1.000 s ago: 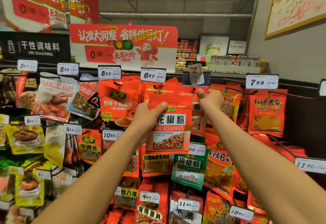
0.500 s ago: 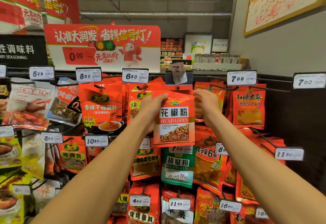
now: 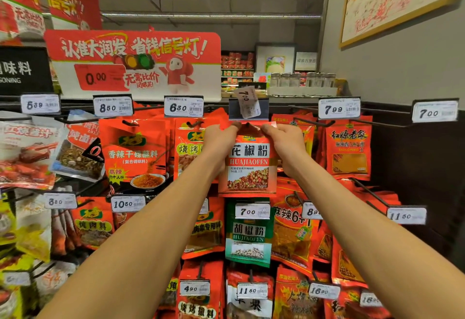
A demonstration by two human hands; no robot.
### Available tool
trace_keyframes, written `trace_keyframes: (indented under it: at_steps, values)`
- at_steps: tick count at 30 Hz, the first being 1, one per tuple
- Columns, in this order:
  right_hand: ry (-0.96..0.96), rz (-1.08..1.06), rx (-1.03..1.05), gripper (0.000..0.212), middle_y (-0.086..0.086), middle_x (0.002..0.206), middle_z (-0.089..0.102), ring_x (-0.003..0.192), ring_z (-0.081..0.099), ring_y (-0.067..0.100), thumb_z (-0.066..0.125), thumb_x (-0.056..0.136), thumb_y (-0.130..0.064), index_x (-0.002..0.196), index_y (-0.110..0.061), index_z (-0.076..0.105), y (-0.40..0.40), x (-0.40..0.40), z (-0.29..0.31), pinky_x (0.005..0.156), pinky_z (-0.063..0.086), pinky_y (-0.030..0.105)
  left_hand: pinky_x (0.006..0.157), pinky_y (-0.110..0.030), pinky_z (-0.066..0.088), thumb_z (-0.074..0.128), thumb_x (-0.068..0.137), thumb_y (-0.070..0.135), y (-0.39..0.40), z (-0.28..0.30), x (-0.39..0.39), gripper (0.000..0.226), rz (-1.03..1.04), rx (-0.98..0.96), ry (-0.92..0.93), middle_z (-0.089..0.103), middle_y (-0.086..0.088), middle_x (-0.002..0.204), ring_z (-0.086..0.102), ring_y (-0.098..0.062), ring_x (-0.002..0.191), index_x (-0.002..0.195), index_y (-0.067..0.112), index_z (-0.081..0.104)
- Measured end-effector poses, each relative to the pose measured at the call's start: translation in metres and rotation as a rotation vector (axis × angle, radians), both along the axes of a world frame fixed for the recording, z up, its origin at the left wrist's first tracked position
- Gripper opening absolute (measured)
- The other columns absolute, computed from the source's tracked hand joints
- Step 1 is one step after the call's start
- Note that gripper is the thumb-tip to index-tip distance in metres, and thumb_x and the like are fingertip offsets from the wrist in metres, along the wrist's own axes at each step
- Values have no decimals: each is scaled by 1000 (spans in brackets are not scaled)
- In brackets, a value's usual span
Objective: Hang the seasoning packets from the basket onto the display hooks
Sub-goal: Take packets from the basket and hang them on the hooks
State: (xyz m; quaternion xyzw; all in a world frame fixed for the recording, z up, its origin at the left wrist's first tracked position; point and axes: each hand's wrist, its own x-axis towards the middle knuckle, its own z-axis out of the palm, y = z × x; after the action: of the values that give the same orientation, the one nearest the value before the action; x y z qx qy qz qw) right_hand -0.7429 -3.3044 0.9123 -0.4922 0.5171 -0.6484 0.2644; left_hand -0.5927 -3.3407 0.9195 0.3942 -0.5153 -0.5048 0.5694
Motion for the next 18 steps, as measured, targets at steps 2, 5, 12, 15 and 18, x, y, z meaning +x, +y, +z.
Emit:
trace_keyframes:
  at_steps: [2, 5, 12, 15, 18]
  values:
    - [-23, 46, -14, 14, 2, 76, 78, 68, 77, 20, 71, 92, -28, 87, -15, 71, -2, 1, 0, 52, 56, 26, 68, -49, 64, 72, 92, 32, -2, 1, -1, 21, 17, 6, -16, 78, -9, 78, 77, -26, 65, 95, 14, 60]
    - [-40, 89, 8, 8, 5, 82, 79, 72, 77, 23, 75, 88, -20, 94, -16, 71, -8, 3, -2, 56, 60, 30, 64, -43, 64, 74, 92, 32, -5, -1, -2, 22, 25, 22, -14, 76, -11, 84, 77, -25, 67, 91, 16, 59]
    - [41, -160, 24, 14, 1, 78, 77, 78, 75, 28, 80, 80, -30, 78, -18, 74, -37, 19, 3, 80, 61, 52, 56, -26, 49, 70, 94, 37, -8, -12, 11, 21, 116, -52, -121, 76, -1, 89, 73, -18, 78, 101, 16, 70]
    - [47, -157, 4, 15, 2, 80, 77, 79, 75, 28, 80, 82, -28, 77, -17, 72, -40, 22, 3, 80, 61, 53, 59, -27, 50, 64, 98, 31, -8, -14, 17, 23, 126, -86, -147, 77, -2, 89, 71, -16, 78, 97, 10, 74]
    - [-43, -121, 33, 14, 0, 80, 78, 77, 76, 27, 81, 81, -30, 78, -21, 70, -33, 18, -5, 79, 62, 52, 63, -31, 56, 58, 102, 33, -6, -14, 18, 32, 111, -76, -167, 77, -7, 88, 72, -19, 75, 95, 5, 73]
